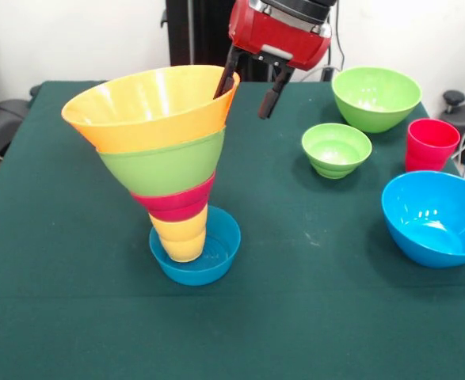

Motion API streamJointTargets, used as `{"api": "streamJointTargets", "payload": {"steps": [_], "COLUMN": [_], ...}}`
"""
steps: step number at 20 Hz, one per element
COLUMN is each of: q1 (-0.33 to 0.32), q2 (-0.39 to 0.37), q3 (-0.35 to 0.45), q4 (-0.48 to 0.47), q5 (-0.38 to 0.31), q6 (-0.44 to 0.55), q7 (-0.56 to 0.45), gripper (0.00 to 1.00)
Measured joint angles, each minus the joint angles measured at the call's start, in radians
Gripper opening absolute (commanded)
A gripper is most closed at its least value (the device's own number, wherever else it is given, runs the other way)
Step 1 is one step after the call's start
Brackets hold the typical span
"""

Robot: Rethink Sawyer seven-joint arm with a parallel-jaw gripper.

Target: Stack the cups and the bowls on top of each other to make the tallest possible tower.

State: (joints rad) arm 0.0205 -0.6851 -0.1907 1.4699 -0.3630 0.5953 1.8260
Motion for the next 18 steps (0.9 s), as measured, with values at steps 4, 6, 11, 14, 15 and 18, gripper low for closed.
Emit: {"api": "streamJointTargets", "payload": {"steps": [4, 6, 11, 14, 15, 18], "q1": [0.000, 0.000, 0.002, 0.006, 0.008, 0.009], "q2": [0.000, 0.000, 0.000, 0.000, 0.000, 0.000], "q3": [-0.002, -0.004, -0.010, -0.019, -0.020, -0.023], "q4": [0.000, 0.000, 0.000, 0.000, 0.000, 0.000], "q5": [0.000, 0.000, 0.000, 0.000, 0.001, 0.000], "q6": [0.000, 0.000, 0.000, 0.000, 0.001, 0.000], "q7": [0.000, 0.000, 0.000, 0.000, 0.000, 0.000], "gripper": [1.00, 1.00, 1.00, 1.00, 1.00, 1.00]}}
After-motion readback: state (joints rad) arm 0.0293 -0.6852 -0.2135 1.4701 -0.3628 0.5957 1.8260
